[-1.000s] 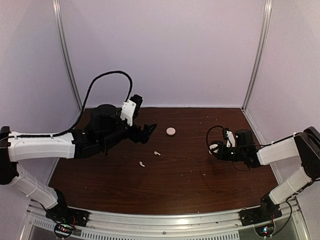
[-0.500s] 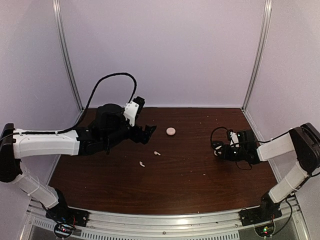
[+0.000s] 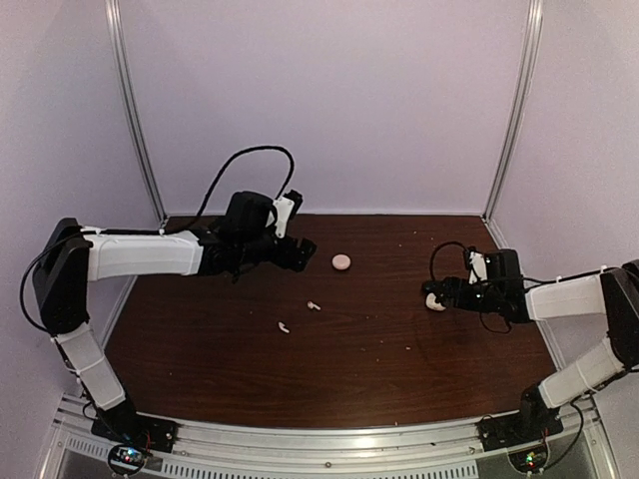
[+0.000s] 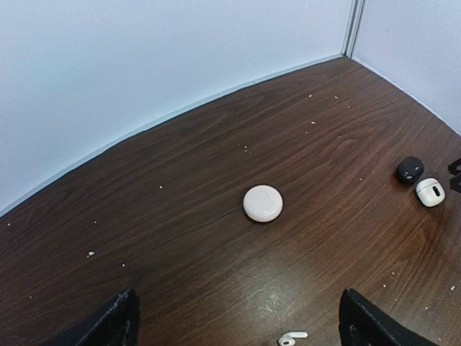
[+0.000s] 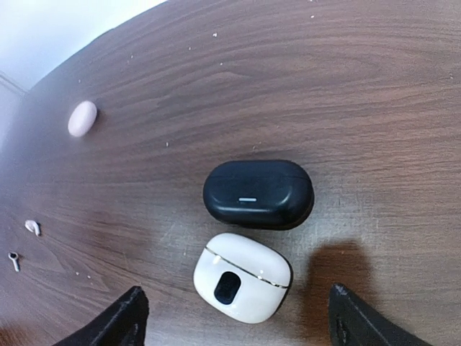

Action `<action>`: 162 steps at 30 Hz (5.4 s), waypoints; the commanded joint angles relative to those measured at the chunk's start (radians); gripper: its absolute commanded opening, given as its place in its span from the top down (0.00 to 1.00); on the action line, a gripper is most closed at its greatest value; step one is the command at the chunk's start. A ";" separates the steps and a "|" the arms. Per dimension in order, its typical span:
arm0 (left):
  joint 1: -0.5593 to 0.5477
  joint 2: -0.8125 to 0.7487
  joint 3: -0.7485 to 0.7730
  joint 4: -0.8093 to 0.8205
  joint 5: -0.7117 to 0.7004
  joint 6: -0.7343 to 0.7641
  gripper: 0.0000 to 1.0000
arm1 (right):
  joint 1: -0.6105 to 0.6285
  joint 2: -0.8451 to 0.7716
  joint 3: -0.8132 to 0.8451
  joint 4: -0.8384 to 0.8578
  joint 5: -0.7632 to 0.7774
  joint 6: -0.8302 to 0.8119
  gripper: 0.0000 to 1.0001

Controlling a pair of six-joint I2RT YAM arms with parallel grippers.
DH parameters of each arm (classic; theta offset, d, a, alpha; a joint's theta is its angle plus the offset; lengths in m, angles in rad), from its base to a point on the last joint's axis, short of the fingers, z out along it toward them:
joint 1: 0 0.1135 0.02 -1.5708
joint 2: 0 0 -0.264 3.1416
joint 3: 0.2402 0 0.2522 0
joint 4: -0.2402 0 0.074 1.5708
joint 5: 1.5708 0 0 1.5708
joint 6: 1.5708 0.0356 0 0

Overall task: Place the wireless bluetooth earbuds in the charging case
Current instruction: Place the charging case with the earbuds at the center of the board, then pick up the charging case from the center of the board, then pass from the left arm to the right

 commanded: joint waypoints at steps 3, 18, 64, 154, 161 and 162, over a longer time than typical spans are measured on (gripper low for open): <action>0.026 0.200 0.186 -0.033 0.086 -0.010 0.02 | -0.010 -0.103 0.016 0.009 0.011 -0.039 0.02; 0.064 0.648 0.601 -0.152 0.334 0.115 0.03 | -0.010 -0.288 -0.046 0.155 0.097 0.020 0.00; 0.090 0.847 0.849 -0.325 0.501 0.390 0.26 | -0.015 -0.312 -0.085 0.227 -0.062 0.023 0.00; -0.356 0.201 -0.039 0.711 -0.045 0.488 0.55 | 0.347 -0.059 0.134 0.344 -0.461 0.138 0.82; -0.358 0.158 -0.068 0.676 -0.050 0.494 0.31 | 0.346 -0.075 0.154 0.277 -0.457 0.093 0.89; -0.359 0.143 -0.081 0.667 -0.042 0.494 0.29 | 0.346 -0.080 0.157 0.260 -0.457 0.079 0.89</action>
